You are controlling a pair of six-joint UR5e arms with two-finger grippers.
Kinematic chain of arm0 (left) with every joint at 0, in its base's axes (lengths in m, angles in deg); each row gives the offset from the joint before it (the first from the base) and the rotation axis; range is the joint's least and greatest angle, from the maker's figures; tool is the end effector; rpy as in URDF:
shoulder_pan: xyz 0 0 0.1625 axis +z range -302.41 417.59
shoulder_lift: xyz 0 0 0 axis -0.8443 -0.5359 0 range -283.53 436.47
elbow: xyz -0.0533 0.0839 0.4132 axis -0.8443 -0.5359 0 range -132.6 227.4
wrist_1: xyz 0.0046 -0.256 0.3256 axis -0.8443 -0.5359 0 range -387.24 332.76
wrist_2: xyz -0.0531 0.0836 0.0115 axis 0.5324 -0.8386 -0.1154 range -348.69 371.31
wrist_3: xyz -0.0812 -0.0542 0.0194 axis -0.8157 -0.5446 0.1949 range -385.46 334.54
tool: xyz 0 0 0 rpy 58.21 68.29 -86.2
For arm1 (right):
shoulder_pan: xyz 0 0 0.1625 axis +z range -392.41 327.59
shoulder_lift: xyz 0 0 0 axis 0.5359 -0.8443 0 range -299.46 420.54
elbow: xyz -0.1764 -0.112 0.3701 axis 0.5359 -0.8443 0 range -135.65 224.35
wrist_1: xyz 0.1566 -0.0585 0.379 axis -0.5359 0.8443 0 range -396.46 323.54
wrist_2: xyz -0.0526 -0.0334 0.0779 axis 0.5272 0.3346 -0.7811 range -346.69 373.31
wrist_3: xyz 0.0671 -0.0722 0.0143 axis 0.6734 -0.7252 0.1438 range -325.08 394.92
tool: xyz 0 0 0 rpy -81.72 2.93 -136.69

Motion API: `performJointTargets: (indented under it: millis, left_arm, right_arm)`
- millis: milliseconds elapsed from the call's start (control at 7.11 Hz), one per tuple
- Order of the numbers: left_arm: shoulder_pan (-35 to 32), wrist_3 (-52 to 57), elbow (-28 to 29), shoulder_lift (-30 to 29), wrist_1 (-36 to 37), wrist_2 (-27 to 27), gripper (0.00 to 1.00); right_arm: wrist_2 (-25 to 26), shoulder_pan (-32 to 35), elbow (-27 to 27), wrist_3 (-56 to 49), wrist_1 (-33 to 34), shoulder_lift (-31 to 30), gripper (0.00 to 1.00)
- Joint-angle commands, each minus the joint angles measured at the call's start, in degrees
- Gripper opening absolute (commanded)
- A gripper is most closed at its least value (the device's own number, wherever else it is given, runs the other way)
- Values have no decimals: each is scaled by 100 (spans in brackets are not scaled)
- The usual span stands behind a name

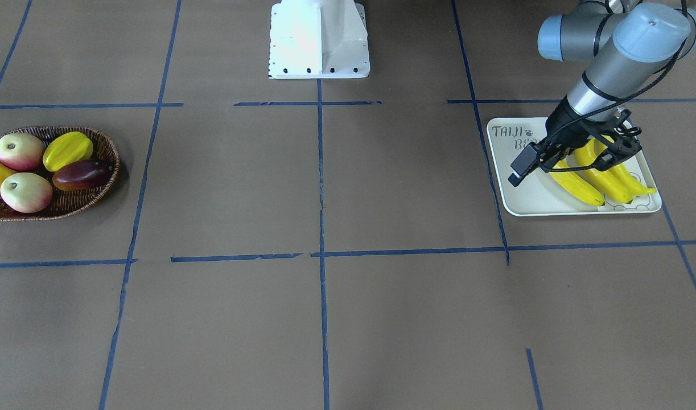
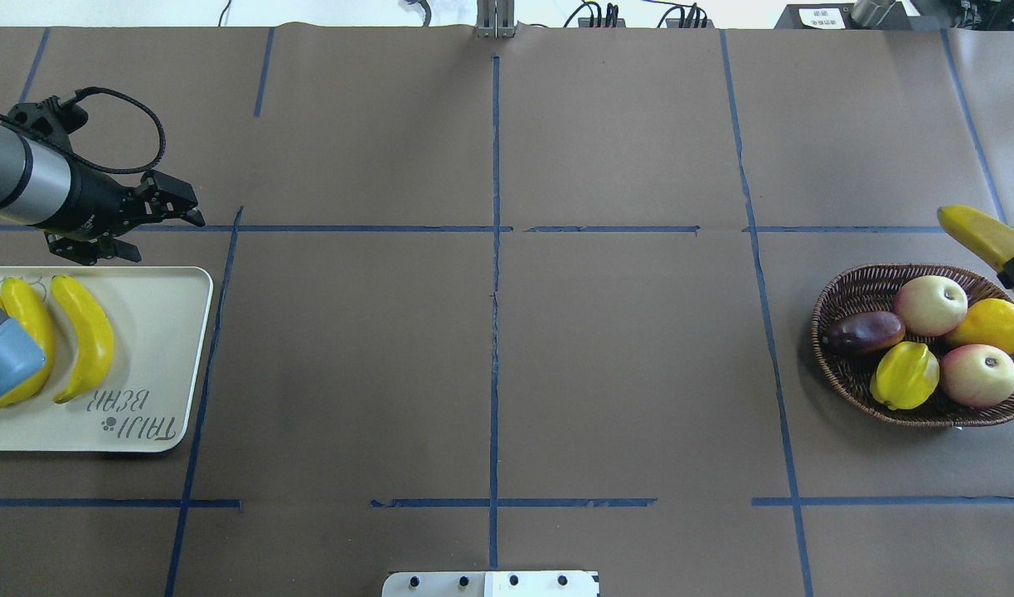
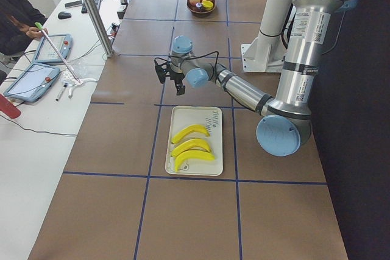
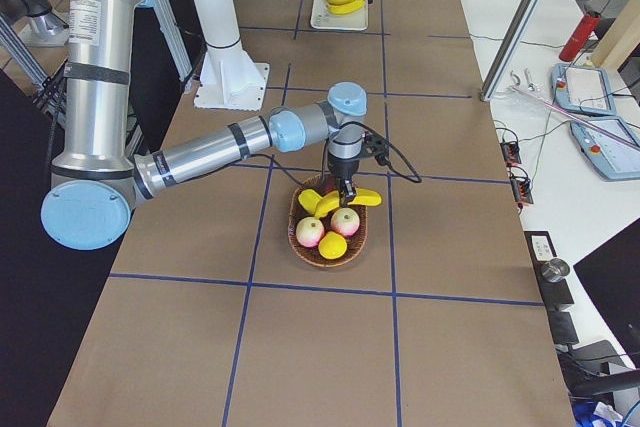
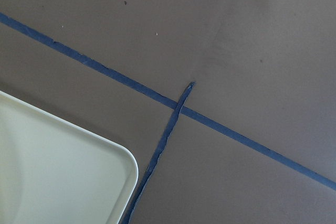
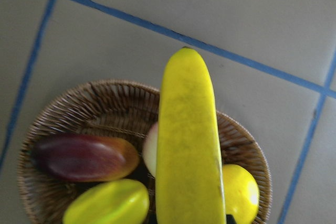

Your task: Transfer all bananas from basket to plate

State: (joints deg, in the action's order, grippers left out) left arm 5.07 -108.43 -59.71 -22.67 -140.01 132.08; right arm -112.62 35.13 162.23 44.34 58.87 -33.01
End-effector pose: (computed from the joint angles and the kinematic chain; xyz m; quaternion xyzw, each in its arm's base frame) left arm 0.2687 -0.4860 0.3894 -0.0109 0.4671 -0.2378 0.8515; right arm -0.1033 -0.4459 0.4690 0.0673 -0.3357 -0.1571 0.9263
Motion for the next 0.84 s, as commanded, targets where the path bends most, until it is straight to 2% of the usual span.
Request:
performJointTargets:
  millis: [0, 141, 422, 562, 703]
  left_arm:
    - [6, -87, 14, -165, 0, 79, 100]
    - [14, -497, 32, -524, 0, 97, 100]
    - [479, -1611, 23, -1332, -114, 70, 100]
    - [602, -2105, 6, -1719, -149, 70, 100]
    - [821, -2484, 14, -1905, -524, 53, 100]
  right_arm:
    - [-1348, 5, -1, 242, 214, 1062, 0]
    - [-1389, -273, -2, 1045, 196, 1676, 0]
    - [-1364, -1029, 7, 2759, 82, 2583, 0]
    - [-1311, -1397, 7, 3280, 73, 2988, 0]
    - [-1198, -1653, 42, 3598, 73, 3261, 0]
